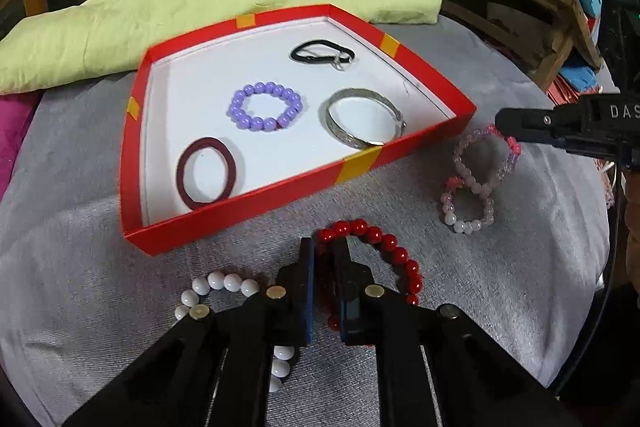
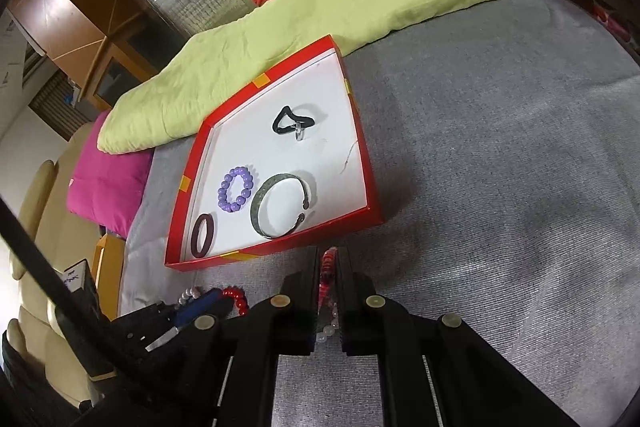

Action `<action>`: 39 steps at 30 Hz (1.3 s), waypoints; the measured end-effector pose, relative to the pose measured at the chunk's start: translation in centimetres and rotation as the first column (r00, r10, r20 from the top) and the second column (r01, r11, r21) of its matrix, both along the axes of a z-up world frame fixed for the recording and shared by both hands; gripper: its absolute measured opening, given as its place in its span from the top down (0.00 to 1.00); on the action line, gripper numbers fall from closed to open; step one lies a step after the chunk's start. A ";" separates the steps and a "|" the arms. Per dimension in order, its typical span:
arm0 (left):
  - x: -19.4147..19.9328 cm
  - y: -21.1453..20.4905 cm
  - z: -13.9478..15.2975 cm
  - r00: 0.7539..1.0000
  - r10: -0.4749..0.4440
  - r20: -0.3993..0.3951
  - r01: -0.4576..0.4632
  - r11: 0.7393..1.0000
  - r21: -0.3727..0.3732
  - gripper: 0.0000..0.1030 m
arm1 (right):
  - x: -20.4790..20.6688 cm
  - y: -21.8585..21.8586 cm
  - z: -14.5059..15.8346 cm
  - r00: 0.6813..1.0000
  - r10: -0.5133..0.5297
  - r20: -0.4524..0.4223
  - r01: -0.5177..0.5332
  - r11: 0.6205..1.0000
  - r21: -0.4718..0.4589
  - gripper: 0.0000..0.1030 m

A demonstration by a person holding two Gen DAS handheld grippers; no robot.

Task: Organize jewelry
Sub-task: 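Lift the red and pink bracelets and carry both toward the box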

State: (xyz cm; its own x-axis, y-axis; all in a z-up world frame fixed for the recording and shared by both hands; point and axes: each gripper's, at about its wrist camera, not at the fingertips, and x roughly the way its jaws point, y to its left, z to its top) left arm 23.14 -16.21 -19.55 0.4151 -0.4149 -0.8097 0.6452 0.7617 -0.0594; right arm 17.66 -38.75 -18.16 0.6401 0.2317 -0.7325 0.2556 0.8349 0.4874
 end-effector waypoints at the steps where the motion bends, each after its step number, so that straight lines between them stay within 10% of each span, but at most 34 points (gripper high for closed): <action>1: 0.0 0.1 0.2 1.000 0.005 0.003 -0.005 1.000 -0.006 0.91 | 0.0 0.0 0.0 1.000 0.001 0.002 -0.001 1.000 0.000 0.92; 16: -1.4 3.1 6.4 0.993 0.050 0.106 -0.027 0.977 -0.211 0.91 | -0.3 1.6 1.6 0.994 0.041 0.103 -0.040 0.999 -0.011 0.92; 39: 0.2 5.9 8.3 0.959 0.207 0.195 -0.148 0.949 -0.279 0.91 | 0.3 3.9 2.9 0.977 0.059 0.205 -0.059 0.998 -0.005 0.92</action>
State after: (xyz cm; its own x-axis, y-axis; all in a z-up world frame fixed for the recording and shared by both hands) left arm 23.29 -10.34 -11.27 0.6557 -0.5007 -0.5651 0.5203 0.8420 -0.1424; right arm 17.95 -34.81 -15.30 0.7618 0.2743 -0.5869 0.1004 0.8450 0.5252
